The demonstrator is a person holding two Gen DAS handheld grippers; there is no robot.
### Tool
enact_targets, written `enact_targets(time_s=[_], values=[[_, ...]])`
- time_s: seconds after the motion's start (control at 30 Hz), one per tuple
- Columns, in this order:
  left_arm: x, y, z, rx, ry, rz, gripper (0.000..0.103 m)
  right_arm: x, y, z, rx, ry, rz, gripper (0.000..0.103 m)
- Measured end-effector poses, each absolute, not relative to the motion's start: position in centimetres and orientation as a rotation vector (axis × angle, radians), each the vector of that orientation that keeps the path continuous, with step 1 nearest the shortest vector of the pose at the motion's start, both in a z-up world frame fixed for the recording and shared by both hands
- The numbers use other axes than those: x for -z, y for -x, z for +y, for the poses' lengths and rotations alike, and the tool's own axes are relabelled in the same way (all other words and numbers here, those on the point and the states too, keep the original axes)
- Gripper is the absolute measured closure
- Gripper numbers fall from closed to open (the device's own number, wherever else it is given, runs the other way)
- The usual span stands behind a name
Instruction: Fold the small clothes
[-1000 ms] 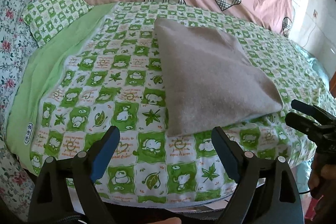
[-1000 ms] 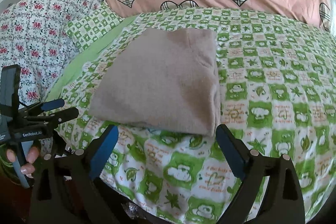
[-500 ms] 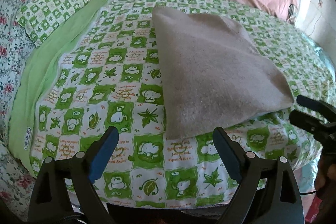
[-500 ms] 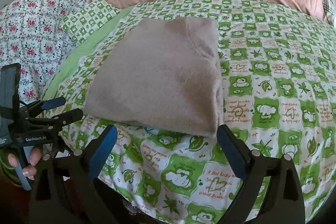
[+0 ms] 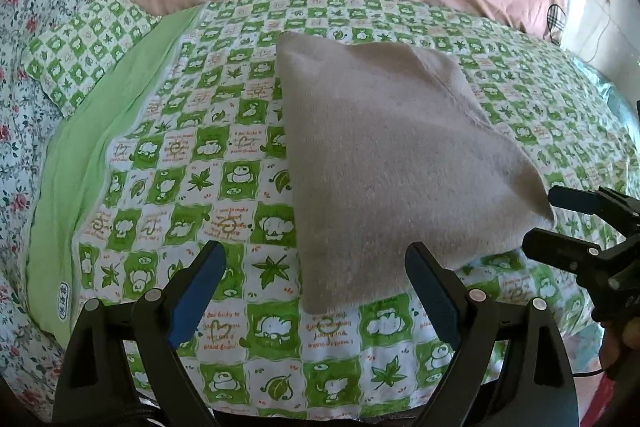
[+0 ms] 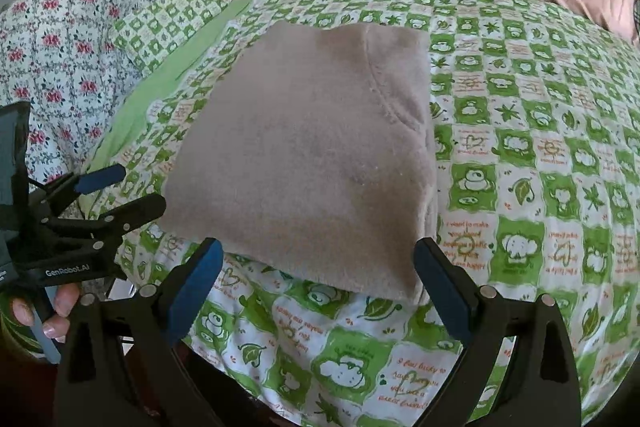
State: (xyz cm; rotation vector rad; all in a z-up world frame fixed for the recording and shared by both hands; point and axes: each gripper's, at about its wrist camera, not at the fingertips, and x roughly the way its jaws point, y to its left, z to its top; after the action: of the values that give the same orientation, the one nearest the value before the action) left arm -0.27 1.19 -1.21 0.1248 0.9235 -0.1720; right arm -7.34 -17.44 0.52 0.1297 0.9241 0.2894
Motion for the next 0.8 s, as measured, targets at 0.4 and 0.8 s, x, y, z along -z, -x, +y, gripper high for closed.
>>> enact_targets(time_s=[0.4, 0.8], values=[[1.1, -0.5, 1.3, 0.147, -0.136, 0.931, 0.011, -0.8, 5.9, -16.5, -0.308, -0.075, 0.976, 0.006], [1.0, -1.2, 0.7, 0.163, -0.137, 0.945, 0.011, -1.3, 4.7, -16.8, -0.293, -0.071, 0.974, 0.006]])
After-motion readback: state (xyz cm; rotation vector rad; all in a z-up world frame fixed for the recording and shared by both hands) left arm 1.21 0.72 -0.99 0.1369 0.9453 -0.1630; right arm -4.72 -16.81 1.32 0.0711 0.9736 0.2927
